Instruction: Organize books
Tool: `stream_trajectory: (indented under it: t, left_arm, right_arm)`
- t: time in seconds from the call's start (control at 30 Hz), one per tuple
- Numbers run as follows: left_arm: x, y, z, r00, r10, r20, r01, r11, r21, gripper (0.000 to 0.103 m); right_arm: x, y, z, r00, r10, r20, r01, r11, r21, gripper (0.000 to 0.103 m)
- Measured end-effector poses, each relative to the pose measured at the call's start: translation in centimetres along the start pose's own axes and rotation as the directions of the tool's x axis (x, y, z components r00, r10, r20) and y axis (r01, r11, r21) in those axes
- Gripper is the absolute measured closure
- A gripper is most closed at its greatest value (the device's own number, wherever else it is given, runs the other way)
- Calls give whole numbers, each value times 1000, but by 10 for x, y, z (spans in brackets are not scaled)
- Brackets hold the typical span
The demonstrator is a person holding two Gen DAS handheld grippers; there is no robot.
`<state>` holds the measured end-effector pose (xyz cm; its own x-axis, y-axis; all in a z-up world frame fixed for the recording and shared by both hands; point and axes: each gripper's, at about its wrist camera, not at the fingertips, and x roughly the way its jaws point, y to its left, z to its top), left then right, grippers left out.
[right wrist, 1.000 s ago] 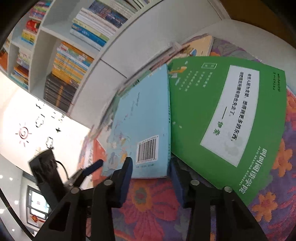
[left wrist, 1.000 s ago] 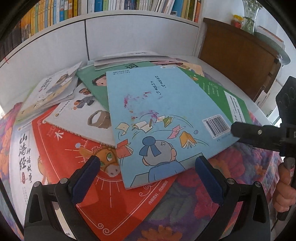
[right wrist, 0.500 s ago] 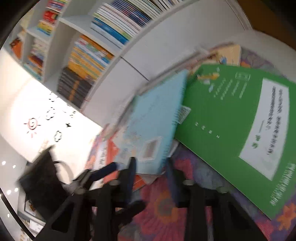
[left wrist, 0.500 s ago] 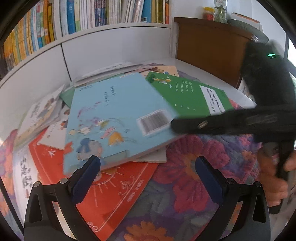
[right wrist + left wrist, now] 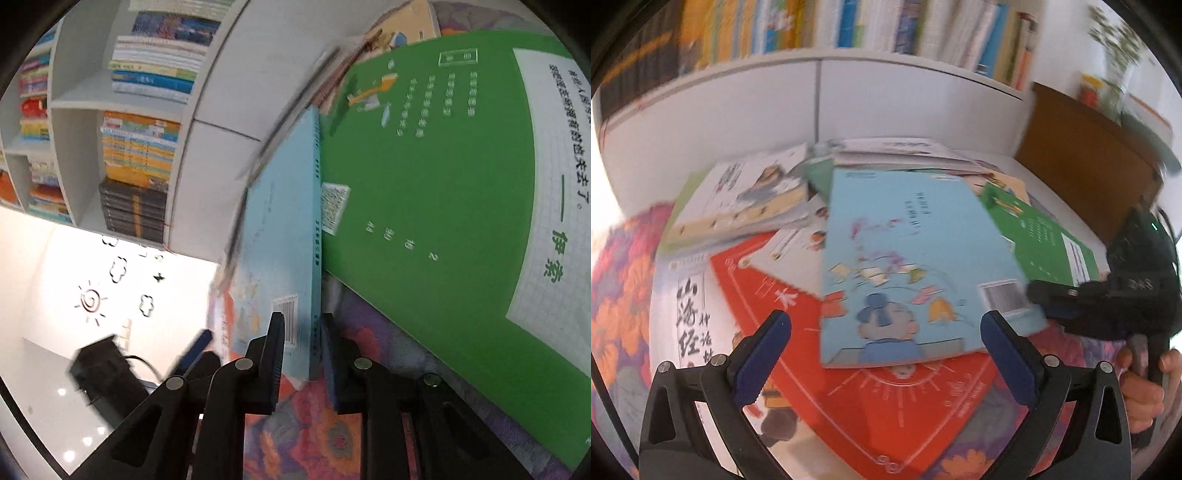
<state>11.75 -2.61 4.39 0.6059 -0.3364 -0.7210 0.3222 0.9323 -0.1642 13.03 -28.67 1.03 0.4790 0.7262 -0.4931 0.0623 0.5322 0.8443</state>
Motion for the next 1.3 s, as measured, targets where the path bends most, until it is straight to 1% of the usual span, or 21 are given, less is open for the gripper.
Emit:
stream_trajectory:
  t: [0.07,0.1,0.17,0.23,0.3,0.33,0.43,0.5,0.6,0.63,0.67,0.77,0.83,0.87,0.9,1.0,1.03,1.1,1.17,1.3]
  left_arm:
    - [5,10,1,1000,4,-12,-4,1000,-26,1]
    - [7,12,1,1000,16,-16,-16,1000,-27,1]
    - [14,15,-1,999,38,-27,-38,999,-15,1]
    - [27,16,-1,997,33,-74,-32,999,9,1]
    - [28,10,-2,997,59,-56,-56,997,51,1]
    - [28,10,-1,996,61,-62,-57,997,54,1]
    - [28,11,-1,997,49,-60,-46,998,50,0]
    - [27,9,0,997,53,-58,-50,997,53,0]
    - [25,10,1,998,39,-54,-37,998,44,0]
    - [24,11,2,998,32,-52,-30,999,37,0]
    - [24,12,2,998,29,-52,-28,999,35,0]
    - [21,11,2,998,28,-51,-26,999,36,0]
    - [19,13,2,998,13,-56,-12,1000,25,1]
    - [16,16,4,998,-2,-64,2,1000,5,1]
    - [14,18,5,997,-12,-70,11,1000,-13,1]
    - [5,24,10,995,-50,-90,45,997,-65,1]
    - [1,24,12,995,-47,-86,41,997,-65,1]
    - [-15,25,19,999,-3,-52,1,999,-40,1]
    - [-36,29,26,999,43,0,-43,999,-23,1]
    - [-69,45,37,995,75,67,-72,996,-44,1]
  right_arm:
    - [-4,9,-3,1000,6,9,-6,1000,-29,83]
    - [-3,14,-4,1000,8,4,-8,999,-50,82]
    - [3,20,-4,999,38,-17,-39,997,-68,82]
    - [13,23,1,998,49,-36,-51,997,-56,81]
    - [25,22,5,998,39,-56,-41,998,-44,78]
    - [32,20,7,997,40,-66,-43,998,-38,78]
    - [44,19,12,994,64,-87,-65,998,-9,78]
    - [47,20,12,993,67,-101,-68,998,-9,78]
    - [58,25,14,984,95,-148,-97,995,-5,78]
    - [60,28,15,981,112,-159,-114,993,-3,79]
    - [61,28,16,981,114,-160,-112,994,19,80]
    - [61,28,14,984,86,-156,-79,996,47,85]
    - [62,28,11,985,62,-163,-54,997,57,93]
    - [61,28,9,985,55,-161,-46,997,61,93]
    - [59,31,8,987,49,-151,-41,998,52,93]
    - [51,54,4,994,-4,-108,-1,999,-42,93]
    - [47,63,3,995,-11,-98,4,998,-70,92]
    - [39,79,1,996,-14,-93,2,992,-124,92]
    - [32,87,1,996,-5,-91,-7,991,-133,92]
    - [4,102,3,998,-5,-70,-6,986,-166,92]
